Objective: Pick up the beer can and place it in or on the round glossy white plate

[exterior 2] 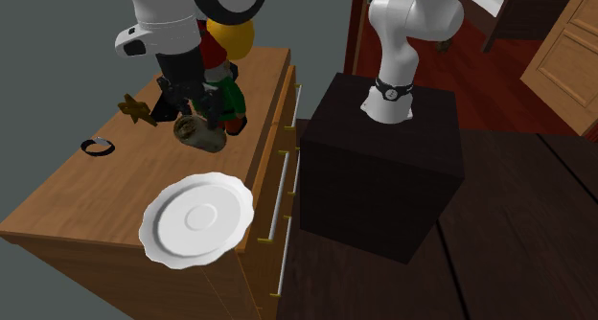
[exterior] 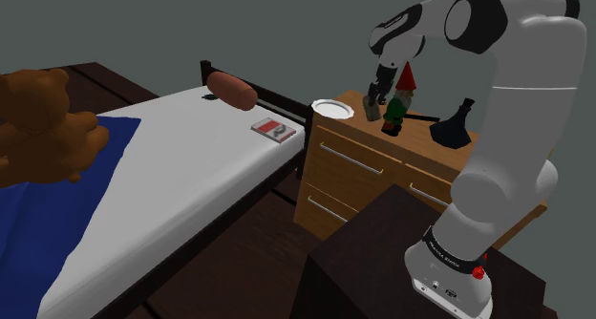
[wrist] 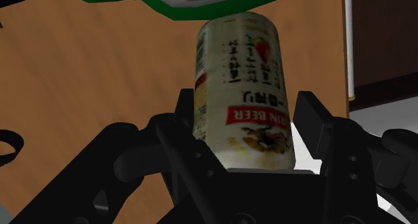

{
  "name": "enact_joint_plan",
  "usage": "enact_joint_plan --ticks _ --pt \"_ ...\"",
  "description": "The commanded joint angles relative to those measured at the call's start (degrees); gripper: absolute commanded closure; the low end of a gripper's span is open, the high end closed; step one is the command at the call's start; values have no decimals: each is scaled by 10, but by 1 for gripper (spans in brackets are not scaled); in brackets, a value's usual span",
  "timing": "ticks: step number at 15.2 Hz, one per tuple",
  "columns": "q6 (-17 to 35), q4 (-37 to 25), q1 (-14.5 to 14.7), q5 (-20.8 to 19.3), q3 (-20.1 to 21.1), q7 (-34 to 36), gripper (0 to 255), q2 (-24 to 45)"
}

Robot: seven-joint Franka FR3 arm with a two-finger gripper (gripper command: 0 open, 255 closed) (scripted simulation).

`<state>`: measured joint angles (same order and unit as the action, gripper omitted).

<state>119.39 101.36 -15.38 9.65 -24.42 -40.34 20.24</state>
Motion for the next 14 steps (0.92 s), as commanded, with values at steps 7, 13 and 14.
enact_joint_plan --ticks 7,13,14 --pt "-53 -34 3 -12 -5 9 255 -22" --pt "-95 -65 3 -19 -7 14 255 -33" --pt "-98 -67 3 -20 -8 14 255 -34"
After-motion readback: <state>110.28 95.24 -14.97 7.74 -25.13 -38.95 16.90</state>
